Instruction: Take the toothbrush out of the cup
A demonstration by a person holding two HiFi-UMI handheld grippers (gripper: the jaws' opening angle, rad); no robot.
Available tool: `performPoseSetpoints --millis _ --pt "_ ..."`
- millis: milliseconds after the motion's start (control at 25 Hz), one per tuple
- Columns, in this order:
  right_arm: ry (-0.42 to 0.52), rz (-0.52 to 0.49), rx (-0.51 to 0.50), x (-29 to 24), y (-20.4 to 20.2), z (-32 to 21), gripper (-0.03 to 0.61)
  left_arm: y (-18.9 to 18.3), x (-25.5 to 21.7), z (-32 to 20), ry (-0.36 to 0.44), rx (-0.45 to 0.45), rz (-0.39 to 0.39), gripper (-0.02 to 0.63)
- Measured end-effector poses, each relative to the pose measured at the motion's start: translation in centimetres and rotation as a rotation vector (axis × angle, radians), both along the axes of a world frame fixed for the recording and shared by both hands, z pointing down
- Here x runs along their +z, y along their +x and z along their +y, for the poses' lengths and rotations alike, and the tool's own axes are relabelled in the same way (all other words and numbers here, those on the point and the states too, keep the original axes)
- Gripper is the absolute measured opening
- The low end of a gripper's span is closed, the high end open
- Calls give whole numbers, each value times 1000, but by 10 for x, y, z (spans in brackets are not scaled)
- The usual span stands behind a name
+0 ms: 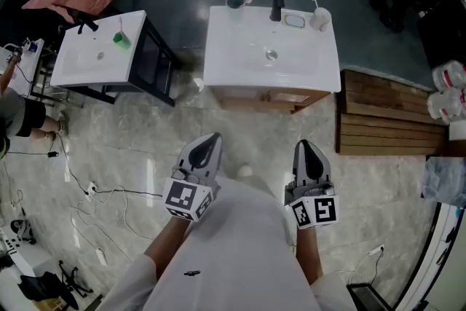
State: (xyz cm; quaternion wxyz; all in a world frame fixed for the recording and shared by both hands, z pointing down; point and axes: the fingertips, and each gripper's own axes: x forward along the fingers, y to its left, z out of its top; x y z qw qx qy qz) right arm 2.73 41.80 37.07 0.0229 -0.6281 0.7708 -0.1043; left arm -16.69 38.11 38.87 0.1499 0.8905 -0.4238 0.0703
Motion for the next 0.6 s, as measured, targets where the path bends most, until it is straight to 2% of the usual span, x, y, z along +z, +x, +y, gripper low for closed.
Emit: performPoseSetpoints --millis 360,600 --pt "-22 -48 28 10 23 -8 0 28 2 -14 -15 17 1 3" --pt "-8 -26 47 10 31 -52 0 40 11 -59 -16 46 4 3"
